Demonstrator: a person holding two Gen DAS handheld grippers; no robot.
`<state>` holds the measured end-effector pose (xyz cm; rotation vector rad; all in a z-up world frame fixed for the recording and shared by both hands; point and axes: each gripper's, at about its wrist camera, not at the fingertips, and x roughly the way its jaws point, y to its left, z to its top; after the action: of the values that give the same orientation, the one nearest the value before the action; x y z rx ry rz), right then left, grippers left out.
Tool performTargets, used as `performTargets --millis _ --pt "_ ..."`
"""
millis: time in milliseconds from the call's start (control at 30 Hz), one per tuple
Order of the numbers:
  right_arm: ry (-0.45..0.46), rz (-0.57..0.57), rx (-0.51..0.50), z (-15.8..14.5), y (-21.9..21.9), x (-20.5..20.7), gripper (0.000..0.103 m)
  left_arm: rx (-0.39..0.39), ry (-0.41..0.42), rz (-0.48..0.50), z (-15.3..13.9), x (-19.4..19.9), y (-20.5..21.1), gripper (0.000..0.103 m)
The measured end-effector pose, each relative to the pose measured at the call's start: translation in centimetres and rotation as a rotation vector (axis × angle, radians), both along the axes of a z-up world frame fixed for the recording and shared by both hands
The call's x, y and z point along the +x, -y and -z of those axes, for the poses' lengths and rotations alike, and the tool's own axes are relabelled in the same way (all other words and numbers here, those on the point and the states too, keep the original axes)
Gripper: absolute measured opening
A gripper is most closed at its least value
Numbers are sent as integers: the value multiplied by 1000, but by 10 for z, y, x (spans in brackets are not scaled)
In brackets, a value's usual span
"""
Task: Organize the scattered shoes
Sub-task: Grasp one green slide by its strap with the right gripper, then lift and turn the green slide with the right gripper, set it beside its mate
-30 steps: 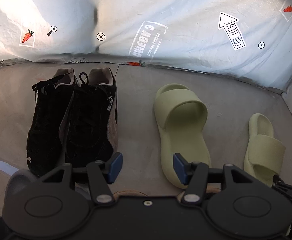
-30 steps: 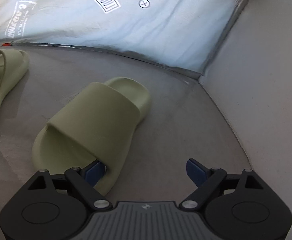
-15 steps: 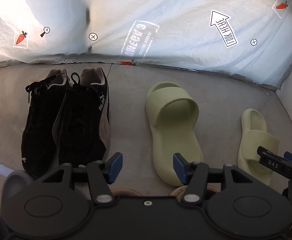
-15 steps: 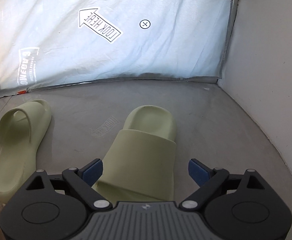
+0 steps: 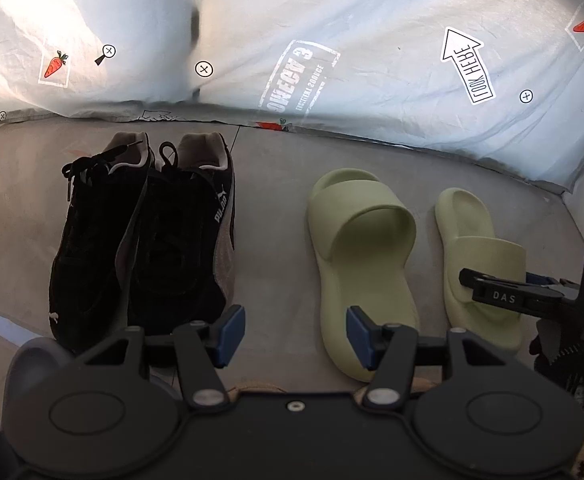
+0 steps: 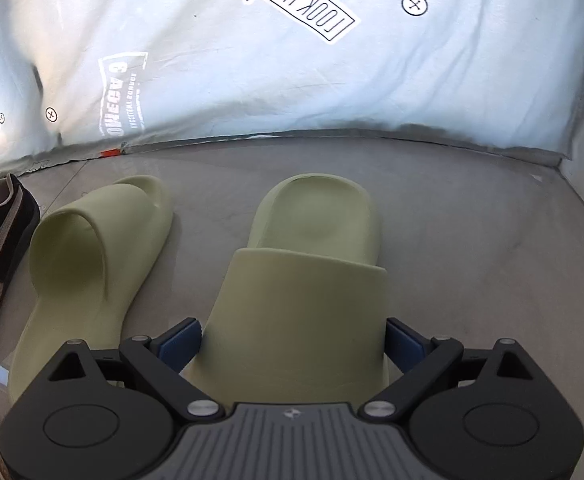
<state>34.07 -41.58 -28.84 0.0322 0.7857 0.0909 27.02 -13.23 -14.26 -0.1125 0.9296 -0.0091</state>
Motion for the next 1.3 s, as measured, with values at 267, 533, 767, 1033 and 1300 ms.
performTargets --millis 267,533,767,1033,1300 --pt "144 15 -122 -46 -38 -9 98 -26 -7 -46 4 3 -15 57" --pt "114 -274 -76 -43 -106 7 67 -38 -19 -46 7 4 -18 57" --pt "47 -223 -38 -26 -122 44 11 -48 -8 -73 4 2 -28 57" --pt "218 -133 124 -77 -76 17 11 -42 52 -15 -9 -7 -15 57" --pt "309 342 275 -91 74 -57 8 -57 54 29 -10 -10 -4 57"
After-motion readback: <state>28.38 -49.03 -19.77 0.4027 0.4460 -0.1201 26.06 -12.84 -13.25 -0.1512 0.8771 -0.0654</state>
